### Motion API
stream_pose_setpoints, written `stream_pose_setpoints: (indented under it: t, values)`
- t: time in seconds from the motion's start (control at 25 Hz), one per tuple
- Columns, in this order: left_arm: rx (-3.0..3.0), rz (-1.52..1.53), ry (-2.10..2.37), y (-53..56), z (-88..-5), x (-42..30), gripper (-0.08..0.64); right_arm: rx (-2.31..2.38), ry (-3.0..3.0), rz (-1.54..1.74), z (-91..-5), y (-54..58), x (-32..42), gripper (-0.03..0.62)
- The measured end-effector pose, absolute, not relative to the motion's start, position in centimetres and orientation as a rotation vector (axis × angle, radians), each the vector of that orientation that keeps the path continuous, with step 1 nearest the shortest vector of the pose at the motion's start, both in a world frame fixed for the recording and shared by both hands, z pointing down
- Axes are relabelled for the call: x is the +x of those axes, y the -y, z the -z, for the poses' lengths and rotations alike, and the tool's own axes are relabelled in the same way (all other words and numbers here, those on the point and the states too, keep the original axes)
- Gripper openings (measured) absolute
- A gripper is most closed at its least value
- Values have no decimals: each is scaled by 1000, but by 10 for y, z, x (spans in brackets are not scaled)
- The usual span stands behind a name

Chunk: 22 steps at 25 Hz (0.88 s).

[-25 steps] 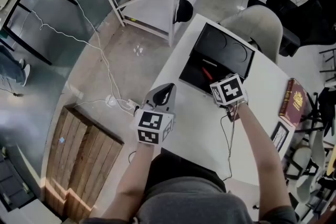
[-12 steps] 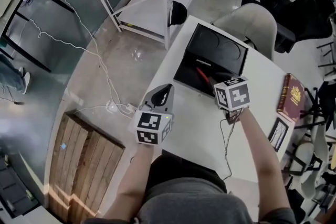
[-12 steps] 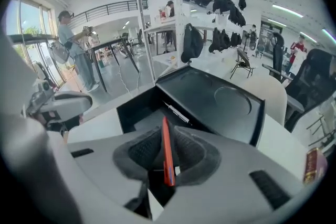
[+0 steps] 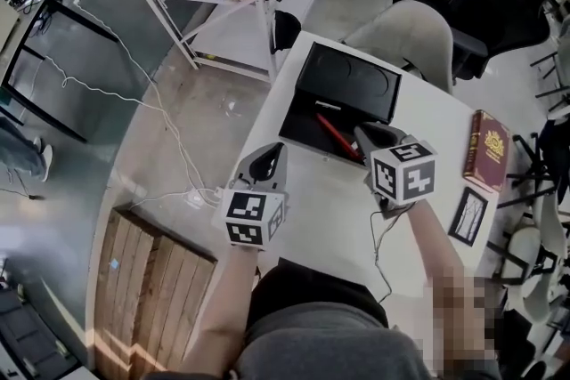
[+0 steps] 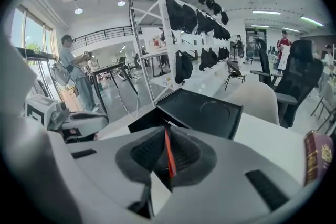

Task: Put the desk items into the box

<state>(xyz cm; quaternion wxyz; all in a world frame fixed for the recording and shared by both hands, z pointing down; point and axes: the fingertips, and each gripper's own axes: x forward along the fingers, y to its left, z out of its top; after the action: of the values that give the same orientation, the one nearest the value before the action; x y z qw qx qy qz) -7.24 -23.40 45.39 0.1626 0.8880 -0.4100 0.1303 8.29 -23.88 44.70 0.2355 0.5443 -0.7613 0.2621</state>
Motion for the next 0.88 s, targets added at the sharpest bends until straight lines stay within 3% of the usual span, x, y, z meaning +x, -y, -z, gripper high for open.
stream_pose_setpoints:
  t: [0.88]
  values:
    - [2652,-356,1112,209,-416,-24,6,1831,2265,-574,-384,162,123,5]
